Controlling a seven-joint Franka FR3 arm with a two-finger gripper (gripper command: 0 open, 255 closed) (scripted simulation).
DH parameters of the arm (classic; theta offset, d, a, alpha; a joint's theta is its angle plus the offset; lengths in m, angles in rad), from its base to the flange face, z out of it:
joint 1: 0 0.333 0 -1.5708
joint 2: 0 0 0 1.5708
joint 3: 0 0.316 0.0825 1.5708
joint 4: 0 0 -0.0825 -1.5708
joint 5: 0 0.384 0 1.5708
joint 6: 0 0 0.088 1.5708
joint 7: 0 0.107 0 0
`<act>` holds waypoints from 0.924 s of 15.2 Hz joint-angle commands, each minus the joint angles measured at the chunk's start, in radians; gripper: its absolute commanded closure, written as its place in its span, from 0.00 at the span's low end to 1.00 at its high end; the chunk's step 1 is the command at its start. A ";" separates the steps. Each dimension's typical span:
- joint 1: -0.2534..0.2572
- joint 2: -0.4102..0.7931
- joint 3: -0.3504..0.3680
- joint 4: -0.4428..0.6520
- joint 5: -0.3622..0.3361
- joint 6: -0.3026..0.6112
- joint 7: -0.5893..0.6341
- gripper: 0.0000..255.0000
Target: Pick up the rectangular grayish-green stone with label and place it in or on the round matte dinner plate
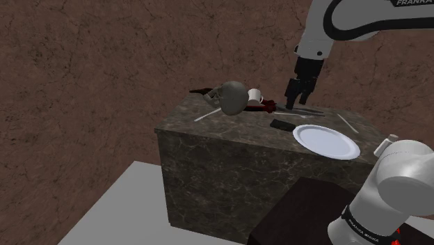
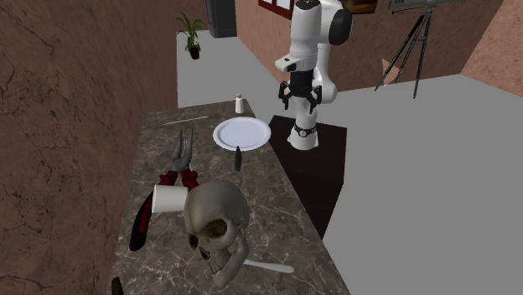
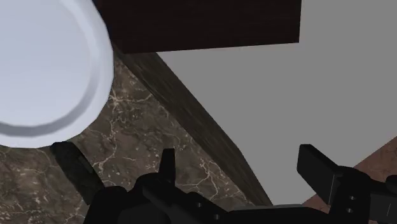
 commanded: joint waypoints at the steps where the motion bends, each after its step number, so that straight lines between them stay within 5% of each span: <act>1: 0.000 0.000 0.000 0.000 0.000 0.000 0.000 0.00; 14: -0.037 0.223 -0.211 -0.115 -0.226 0.366 -0.399 0.00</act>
